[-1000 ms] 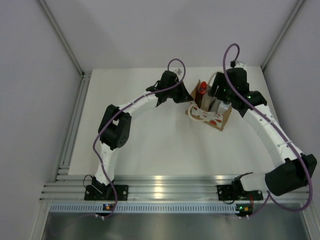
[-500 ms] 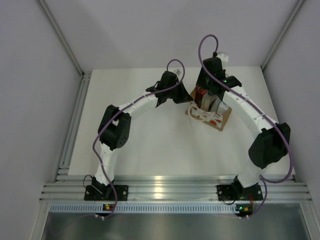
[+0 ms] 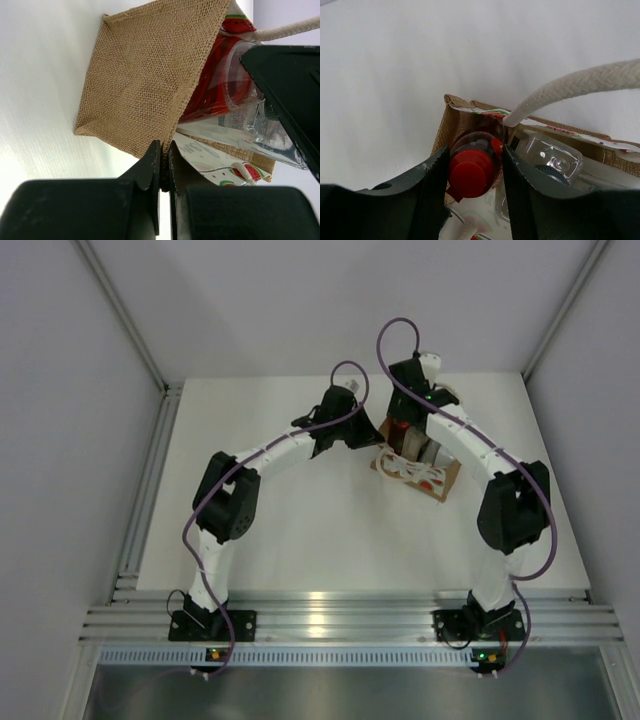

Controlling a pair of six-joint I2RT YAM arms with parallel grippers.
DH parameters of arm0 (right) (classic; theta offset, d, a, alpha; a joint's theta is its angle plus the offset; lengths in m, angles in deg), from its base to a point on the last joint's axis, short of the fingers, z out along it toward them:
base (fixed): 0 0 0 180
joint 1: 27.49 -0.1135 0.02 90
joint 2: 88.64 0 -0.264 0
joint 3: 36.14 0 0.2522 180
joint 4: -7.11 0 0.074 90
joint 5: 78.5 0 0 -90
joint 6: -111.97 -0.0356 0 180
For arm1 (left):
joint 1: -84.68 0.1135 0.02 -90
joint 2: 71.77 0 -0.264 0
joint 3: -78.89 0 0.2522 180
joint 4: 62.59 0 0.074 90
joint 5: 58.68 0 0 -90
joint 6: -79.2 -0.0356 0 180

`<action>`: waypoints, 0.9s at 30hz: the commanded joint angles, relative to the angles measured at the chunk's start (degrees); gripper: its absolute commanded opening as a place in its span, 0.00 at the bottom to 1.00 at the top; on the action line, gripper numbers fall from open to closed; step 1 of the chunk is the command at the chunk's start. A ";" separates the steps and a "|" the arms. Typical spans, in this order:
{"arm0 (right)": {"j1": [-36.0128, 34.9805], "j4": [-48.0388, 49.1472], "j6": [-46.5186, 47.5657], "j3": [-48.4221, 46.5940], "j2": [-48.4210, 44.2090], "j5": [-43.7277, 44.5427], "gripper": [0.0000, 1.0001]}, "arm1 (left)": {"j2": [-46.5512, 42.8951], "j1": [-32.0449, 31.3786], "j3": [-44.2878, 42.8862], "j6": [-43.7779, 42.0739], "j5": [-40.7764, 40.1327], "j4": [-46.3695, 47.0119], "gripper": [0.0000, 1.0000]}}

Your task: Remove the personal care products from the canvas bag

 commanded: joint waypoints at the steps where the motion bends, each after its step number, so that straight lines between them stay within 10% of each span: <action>1: -2.07 1.16 -1.55 -2.67 1.22 2.57 0.44 | -4.37 0.33 1.03 -0.21 -4.41 0.67 0.00; 27: -2.69 1.24 -5.86 -3.29 9.93 2.40 0.55 | -9.21 0.33 3.49 -3.02 -7.40 0.58 0.00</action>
